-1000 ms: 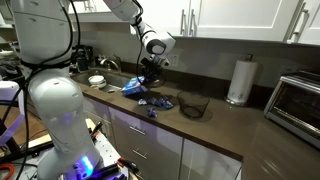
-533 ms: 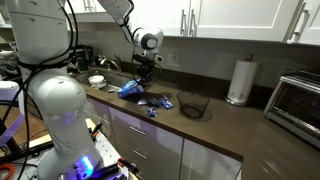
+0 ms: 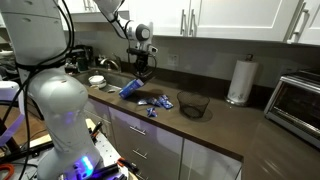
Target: Put the box upright
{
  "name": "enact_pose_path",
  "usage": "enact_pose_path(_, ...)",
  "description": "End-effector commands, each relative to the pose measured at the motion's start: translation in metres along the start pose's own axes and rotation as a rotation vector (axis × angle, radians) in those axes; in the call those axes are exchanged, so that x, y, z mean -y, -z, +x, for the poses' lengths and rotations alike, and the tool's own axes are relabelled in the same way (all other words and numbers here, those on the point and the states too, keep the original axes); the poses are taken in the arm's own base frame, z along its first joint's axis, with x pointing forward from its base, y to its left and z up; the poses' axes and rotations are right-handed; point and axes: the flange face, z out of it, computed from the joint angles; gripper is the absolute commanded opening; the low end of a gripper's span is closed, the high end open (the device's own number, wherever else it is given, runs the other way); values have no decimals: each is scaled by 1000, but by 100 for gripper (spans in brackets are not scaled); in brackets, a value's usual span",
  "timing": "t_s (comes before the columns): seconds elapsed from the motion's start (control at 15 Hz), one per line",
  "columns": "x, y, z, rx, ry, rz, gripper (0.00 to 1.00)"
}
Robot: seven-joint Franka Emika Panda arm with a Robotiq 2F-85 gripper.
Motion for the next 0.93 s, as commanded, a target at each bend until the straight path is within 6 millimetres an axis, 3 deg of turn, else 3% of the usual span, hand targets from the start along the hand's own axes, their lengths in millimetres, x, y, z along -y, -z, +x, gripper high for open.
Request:
enact_pose_path(0.0, 17, 19, -2, 5, 3, -78, 0)
enact_pose_path(0.87, 75, 28, -9, -26, 99, -293, 0)
